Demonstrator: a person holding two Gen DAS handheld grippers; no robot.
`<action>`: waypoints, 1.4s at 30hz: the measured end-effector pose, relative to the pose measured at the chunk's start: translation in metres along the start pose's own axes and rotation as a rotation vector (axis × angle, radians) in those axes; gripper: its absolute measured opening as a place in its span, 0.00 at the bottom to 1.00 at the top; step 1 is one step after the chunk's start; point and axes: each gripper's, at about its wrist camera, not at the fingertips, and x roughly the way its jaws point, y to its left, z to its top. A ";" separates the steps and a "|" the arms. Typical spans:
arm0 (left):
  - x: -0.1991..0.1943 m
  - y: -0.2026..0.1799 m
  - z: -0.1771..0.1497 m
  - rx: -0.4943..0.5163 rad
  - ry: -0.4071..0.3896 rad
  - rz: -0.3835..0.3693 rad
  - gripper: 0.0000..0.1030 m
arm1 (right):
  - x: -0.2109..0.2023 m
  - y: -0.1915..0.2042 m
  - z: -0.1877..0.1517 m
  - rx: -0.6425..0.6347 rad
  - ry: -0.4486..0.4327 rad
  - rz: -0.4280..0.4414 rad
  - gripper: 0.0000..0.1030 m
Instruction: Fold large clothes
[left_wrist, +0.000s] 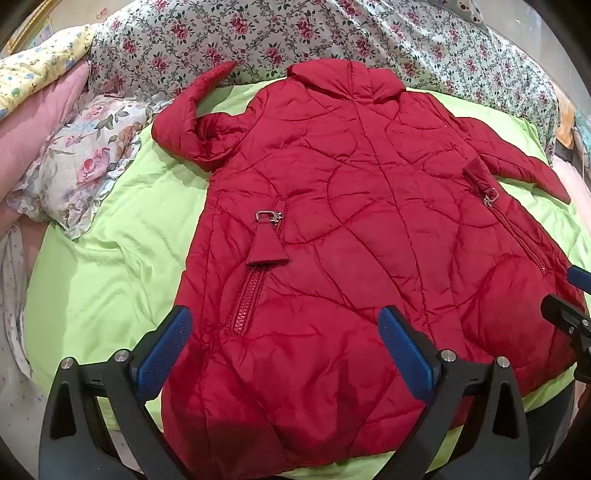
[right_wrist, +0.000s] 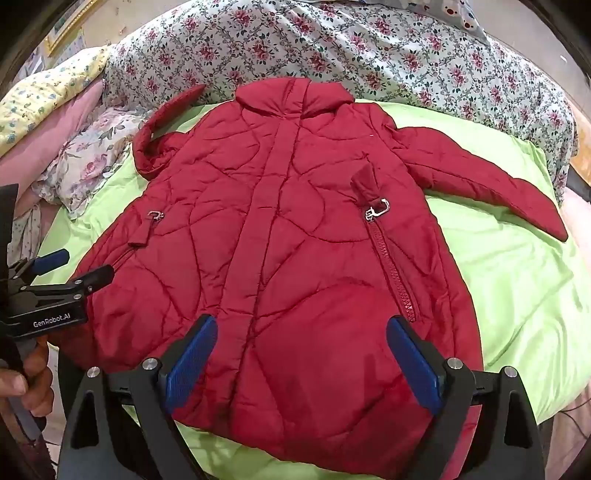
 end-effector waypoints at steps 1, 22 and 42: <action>0.000 0.000 0.000 0.000 0.000 0.001 0.98 | 0.000 0.001 0.000 -0.002 0.003 -0.009 0.91; 0.002 0.001 0.003 0.002 -0.003 0.004 0.98 | -0.001 0.001 0.003 0.005 -0.008 0.015 0.91; 0.004 -0.002 0.003 0.005 -0.005 0.000 0.98 | 0.001 0.001 0.005 0.009 -0.013 0.022 0.91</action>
